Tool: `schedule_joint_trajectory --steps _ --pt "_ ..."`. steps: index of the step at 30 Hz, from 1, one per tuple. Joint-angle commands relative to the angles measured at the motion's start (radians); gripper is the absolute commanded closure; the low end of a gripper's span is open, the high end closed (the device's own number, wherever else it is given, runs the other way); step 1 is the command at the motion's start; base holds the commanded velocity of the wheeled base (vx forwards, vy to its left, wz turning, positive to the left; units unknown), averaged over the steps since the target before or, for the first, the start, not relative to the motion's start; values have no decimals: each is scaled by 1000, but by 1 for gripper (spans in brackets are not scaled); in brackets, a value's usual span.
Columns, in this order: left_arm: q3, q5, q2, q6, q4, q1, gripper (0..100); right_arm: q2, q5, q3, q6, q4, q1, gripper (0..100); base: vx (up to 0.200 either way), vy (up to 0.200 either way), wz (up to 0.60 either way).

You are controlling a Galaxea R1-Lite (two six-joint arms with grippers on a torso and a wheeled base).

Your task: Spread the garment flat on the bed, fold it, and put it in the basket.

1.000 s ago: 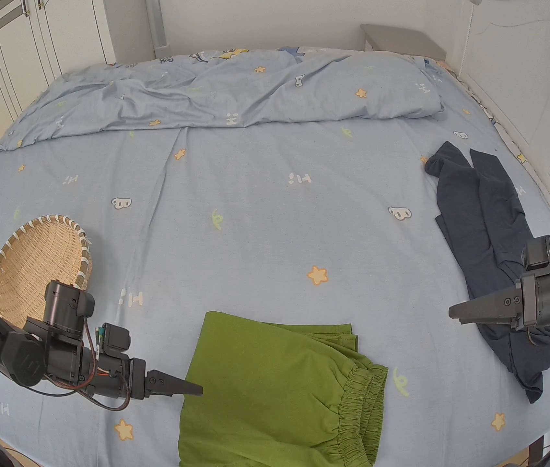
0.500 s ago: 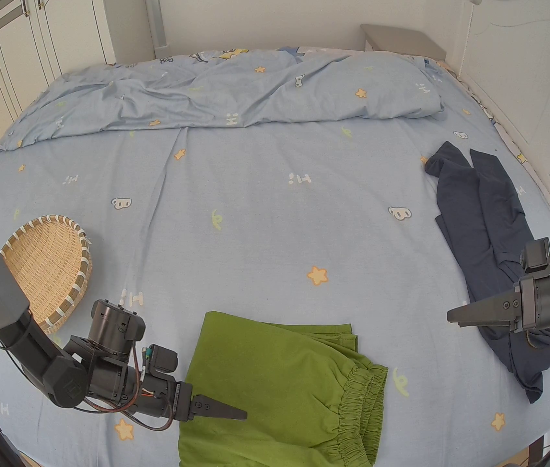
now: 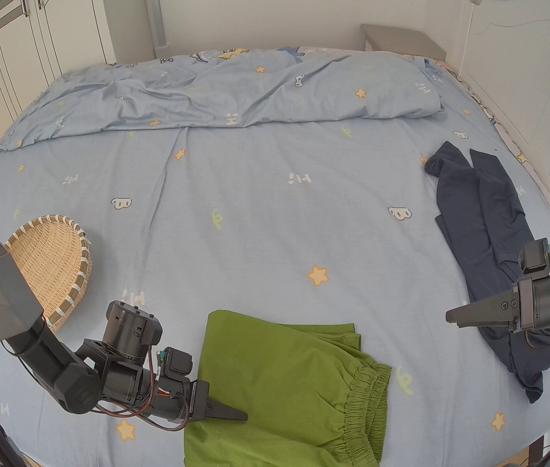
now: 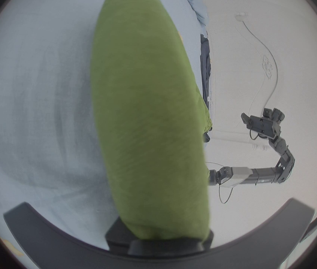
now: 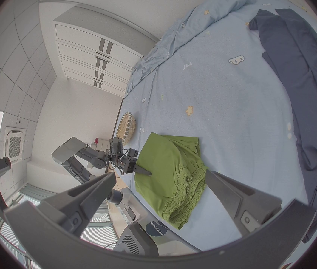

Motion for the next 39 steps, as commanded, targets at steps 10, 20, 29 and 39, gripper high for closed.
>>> schedule_joint_trajectory --steps 10,20,29,39 --pt "-196 122 -143 -137 101 -7 100 35 -8 -117 11 0 -12 0 0 0 0" --pt "-345 116 -158 -19 431 -8 100 38 -8 -109 11 0 -3 0 0 40 0" --pt "-443 118 -270 30 667 50 100 35 -10 -107 11 0 -1 0 0 200 0" --pt "-441 127 -269 36 699 -16 100 34 -10 -107 11 1 -1 0 0 200 0"
